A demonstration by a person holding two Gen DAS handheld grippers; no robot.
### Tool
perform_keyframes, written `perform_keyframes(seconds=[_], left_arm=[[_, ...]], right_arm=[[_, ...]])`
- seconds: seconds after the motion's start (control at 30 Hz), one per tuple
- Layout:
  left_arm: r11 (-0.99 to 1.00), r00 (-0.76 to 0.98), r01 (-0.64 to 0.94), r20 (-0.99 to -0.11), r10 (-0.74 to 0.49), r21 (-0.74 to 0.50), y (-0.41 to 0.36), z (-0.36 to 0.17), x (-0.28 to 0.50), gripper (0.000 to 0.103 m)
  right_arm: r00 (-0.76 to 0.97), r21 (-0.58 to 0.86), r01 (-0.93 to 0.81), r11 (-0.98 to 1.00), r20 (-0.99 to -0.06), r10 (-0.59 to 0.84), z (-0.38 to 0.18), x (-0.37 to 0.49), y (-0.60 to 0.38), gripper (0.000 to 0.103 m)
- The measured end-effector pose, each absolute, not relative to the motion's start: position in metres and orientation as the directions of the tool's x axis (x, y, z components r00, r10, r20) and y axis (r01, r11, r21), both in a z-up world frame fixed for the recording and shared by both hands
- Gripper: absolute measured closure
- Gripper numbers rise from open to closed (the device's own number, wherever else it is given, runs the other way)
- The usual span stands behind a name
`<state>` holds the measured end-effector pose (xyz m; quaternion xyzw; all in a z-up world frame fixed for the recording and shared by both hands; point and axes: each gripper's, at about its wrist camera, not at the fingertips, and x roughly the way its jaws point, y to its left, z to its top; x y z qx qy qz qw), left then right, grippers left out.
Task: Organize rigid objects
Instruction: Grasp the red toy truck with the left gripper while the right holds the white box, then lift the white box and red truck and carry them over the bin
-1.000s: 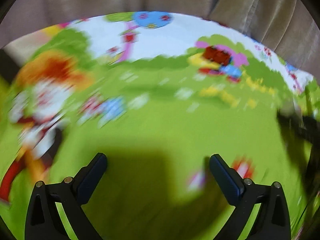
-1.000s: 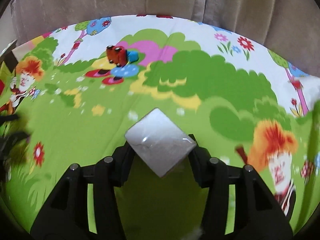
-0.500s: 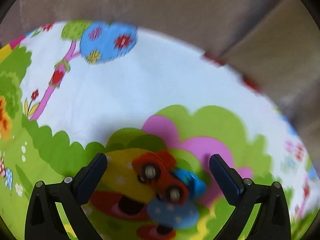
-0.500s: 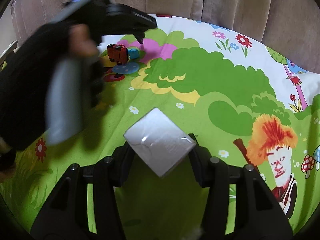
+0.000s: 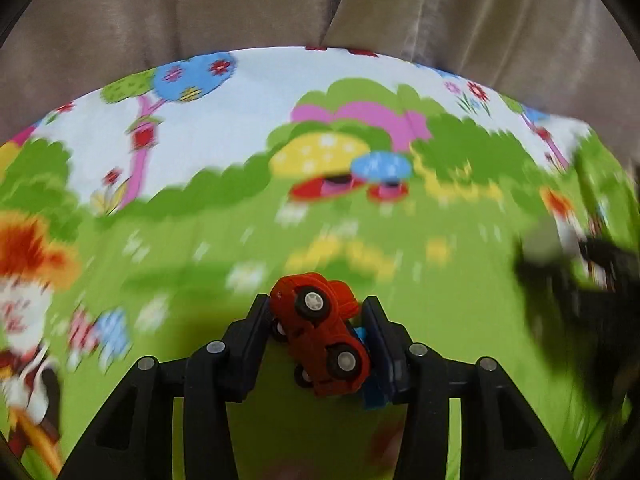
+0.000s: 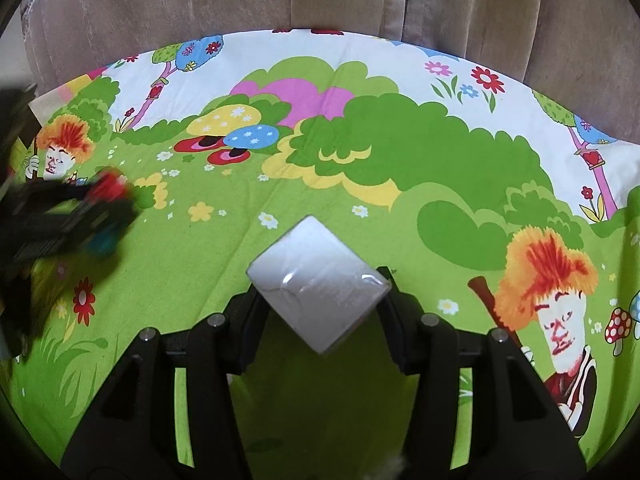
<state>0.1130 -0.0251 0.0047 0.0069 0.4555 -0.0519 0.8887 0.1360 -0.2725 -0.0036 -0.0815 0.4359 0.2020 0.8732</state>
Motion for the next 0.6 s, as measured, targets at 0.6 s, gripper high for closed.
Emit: perform_keyframes(seconds=[0.6], left_arm=[[0.998,0.609,-0.065,-0.792,0.041,0.002,0.000,0.000,0.100,0.034]], right_arm=[[0.536,0.035,-0.422,0.906,-0.796,0.281,-0.004,0.136,-0.272,0.047]])
